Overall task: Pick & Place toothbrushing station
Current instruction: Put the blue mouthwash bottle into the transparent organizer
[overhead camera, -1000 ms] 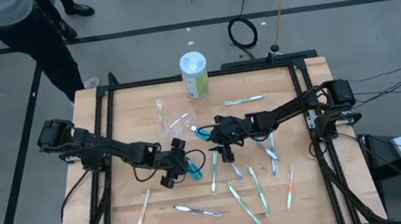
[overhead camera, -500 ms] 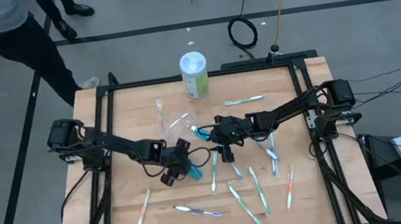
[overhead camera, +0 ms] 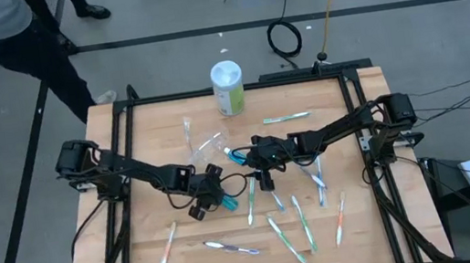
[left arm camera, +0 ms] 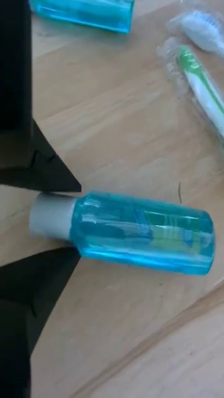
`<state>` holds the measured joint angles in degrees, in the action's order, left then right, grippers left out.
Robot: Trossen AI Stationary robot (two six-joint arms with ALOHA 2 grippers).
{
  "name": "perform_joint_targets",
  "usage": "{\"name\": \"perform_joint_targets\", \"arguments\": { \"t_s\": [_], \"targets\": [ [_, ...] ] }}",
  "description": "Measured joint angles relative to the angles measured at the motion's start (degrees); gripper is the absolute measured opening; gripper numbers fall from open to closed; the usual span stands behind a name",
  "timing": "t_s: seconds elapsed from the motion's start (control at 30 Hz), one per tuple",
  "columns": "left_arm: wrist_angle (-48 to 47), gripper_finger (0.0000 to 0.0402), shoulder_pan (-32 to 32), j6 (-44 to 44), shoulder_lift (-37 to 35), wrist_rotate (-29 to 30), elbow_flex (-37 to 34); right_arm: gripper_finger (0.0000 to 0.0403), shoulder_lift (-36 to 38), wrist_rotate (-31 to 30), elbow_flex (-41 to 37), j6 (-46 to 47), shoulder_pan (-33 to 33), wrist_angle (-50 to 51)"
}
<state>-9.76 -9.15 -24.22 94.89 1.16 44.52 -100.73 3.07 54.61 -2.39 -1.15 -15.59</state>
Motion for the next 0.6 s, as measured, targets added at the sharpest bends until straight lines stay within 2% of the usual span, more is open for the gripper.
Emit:
{"name": "perform_joint_targets", "arguments": {
  "t_s": [0.17, 0.3, 0.43, 0.6],
  "targets": [
    [0.07, 0.0092, 0.02, 3.19, 0.00, 1.01, -0.01, 0.0180, 0.00, 0.00, 0.00, -0.02, 0.00, 0.01],
    [0.09, 0.0084, -0.26, 3.07, 0.00, 2.44, -0.01, 0.0180, 0.00, 0.00, 0.00, -0.02, 0.00, 0.02],
    [-0.35, 0.0090, -2.19, -4.21, -1.07, 6.28, -0.06, 0.0180, 0.00, 0.00, 0.00, -0.15, 0.00, 0.02],
    [-2.62, 0.0091, -5.57, -14.84, -5.04, 17.51, -0.06, 0.0180, 0.00, 0.00, 0.00, -0.25, 0.00, 0.19]
  ]
}}
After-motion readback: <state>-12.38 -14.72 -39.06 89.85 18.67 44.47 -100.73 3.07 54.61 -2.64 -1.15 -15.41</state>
